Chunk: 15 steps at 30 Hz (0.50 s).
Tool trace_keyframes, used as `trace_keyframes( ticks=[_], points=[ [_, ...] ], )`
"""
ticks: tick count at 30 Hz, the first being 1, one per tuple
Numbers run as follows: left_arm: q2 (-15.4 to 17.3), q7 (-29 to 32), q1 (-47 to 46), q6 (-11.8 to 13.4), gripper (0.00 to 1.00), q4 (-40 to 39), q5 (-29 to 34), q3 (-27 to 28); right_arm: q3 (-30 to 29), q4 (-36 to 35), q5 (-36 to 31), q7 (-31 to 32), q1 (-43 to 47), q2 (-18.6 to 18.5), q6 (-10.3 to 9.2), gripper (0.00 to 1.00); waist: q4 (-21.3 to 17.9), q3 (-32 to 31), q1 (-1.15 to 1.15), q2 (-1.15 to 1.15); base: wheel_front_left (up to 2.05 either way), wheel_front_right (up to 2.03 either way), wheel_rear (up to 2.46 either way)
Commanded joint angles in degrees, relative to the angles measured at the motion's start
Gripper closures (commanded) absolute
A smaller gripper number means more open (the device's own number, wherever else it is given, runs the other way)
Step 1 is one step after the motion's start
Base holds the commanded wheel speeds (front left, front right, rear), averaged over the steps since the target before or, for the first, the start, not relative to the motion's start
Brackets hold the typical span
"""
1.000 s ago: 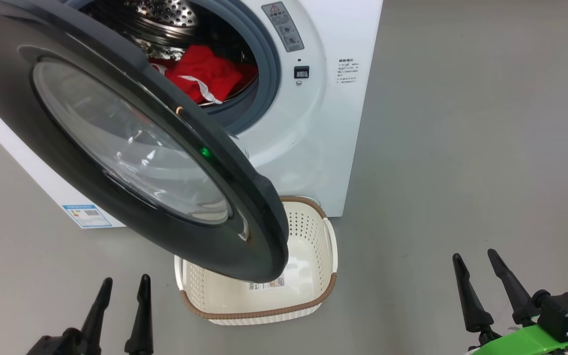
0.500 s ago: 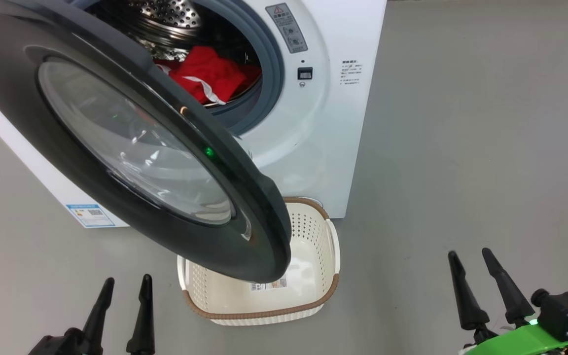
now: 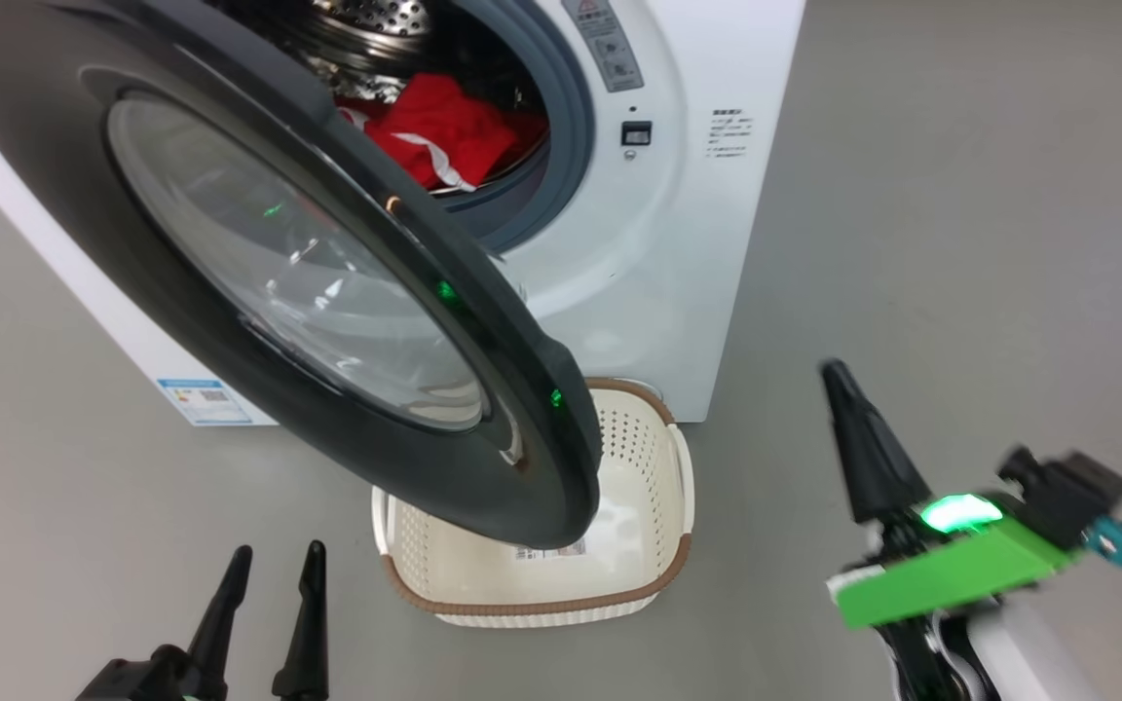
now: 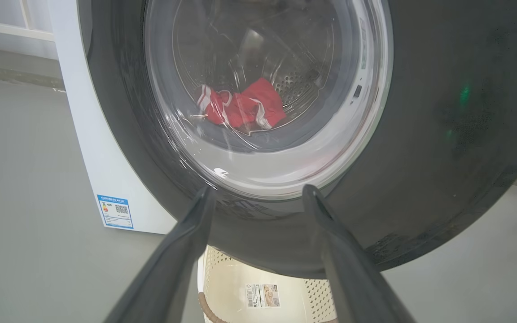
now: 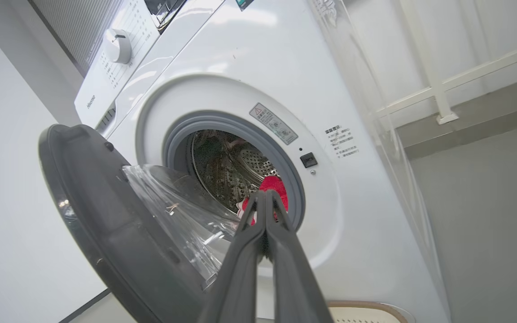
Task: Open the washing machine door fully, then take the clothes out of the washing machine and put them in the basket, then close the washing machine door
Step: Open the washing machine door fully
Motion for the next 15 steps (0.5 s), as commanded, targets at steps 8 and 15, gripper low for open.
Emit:
trace_keyframes(
  ticks=[8, 15],
  points=[
    [0.47, -0.54, -2.14, -0.32, 0.00, -1.31, -1.76, -0.42, 16.44, -0.33, 25.19, -0.12, -13.27, -6.99, 0.29, 1.00, 3.02, 1.55, 0.00, 0.00, 0.00, 0.00, 0.00],
    [0.47, -0.54, -2.90, -0.32, 0.00, -0.82, -2.79, -1.90, 20.83, 0.61, 45.65, 9.24, -19.76, -11.56, 0.29, 1.00, 5.27, 2.91, 0.00, 0.00, 0.00, 0.00, 0.00]
  ],
)
